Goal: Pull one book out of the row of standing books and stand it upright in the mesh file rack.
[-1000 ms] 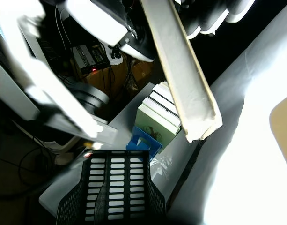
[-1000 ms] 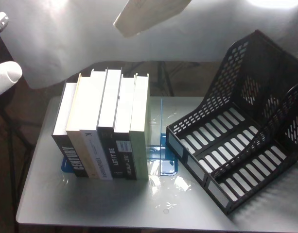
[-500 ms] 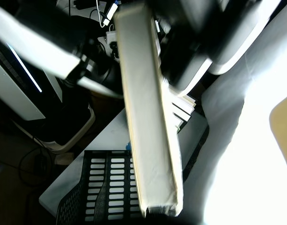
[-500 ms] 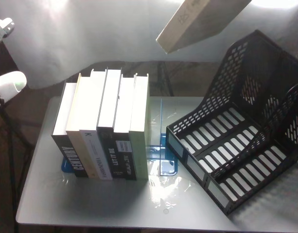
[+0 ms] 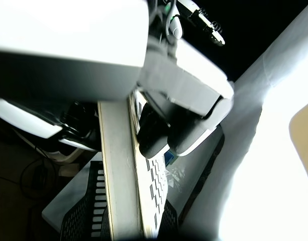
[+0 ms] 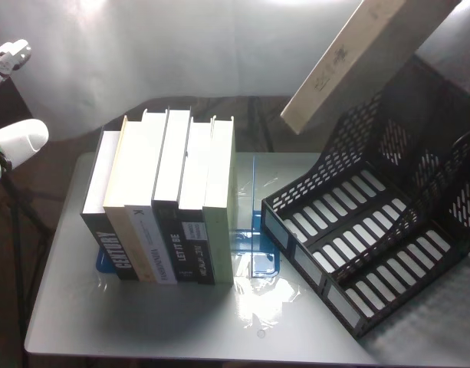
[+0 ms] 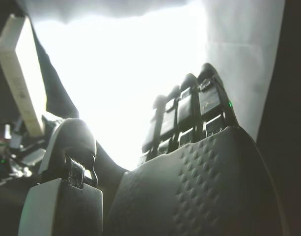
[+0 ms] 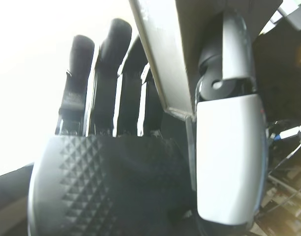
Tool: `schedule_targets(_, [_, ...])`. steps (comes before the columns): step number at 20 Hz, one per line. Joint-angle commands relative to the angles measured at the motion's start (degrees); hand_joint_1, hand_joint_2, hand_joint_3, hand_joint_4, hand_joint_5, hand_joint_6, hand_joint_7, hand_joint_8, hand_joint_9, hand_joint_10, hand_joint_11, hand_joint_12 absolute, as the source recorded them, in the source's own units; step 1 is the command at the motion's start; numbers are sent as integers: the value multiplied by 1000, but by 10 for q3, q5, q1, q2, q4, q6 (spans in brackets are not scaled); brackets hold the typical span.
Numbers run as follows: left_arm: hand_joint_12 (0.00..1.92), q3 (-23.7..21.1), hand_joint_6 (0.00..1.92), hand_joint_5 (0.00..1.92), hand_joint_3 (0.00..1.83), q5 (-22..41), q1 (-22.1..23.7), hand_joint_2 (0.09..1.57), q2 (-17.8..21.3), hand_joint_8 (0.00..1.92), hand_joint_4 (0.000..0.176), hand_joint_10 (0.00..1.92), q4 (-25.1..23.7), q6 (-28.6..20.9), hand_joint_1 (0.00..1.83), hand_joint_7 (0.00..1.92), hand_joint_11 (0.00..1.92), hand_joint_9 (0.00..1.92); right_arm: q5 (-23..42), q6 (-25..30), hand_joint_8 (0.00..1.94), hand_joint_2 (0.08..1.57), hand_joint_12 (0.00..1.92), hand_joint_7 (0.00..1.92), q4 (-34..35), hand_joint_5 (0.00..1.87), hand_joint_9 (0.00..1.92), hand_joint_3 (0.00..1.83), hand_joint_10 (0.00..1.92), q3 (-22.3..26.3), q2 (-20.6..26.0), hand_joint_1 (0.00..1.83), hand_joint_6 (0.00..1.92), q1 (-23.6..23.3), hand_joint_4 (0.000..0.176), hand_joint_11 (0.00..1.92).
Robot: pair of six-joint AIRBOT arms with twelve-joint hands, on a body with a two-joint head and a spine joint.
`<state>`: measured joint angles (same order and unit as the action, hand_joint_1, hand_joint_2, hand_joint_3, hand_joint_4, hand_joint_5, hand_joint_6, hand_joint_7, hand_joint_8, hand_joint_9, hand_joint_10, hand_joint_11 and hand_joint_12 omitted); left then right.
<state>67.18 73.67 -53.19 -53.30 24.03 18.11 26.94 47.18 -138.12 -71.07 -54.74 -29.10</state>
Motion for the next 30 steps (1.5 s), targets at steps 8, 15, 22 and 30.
schedule_targets(8, [0,-3,0,14,1,80,1,1389,7,0,0,0,8,-3,255,0,0,0,-56,-2,1081,1178,1844,932,15,775,784,0,1506,-33,-37,1361,1186,55,0,494])
schedule_targets(15, [0,-3,1,9,2,105,-12,1398,6,0,0,0,4,-3,275,0,0,0,-63,-56,1348,1187,1921,859,81,848,733,18,1703,-48,-64,1339,909,103,0,669])
schedule_targets(22, [0,-2,0,0,1,131,-13,1399,5,0,0,0,-1,-3,152,0,0,0,-54,-63,1516,1275,1921,709,88,688,567,0,1730,-49,-70,1320,1301,106,0,453])
schedule_targets(30, [0,6,0,0,5,137,-14,1418,1,0,0,0,-2,-3,94,0,0,0,-47,-73,1463,1274,1876,656,85,679,616,6,1667,-75,-100,1314,1427,123,0,482])
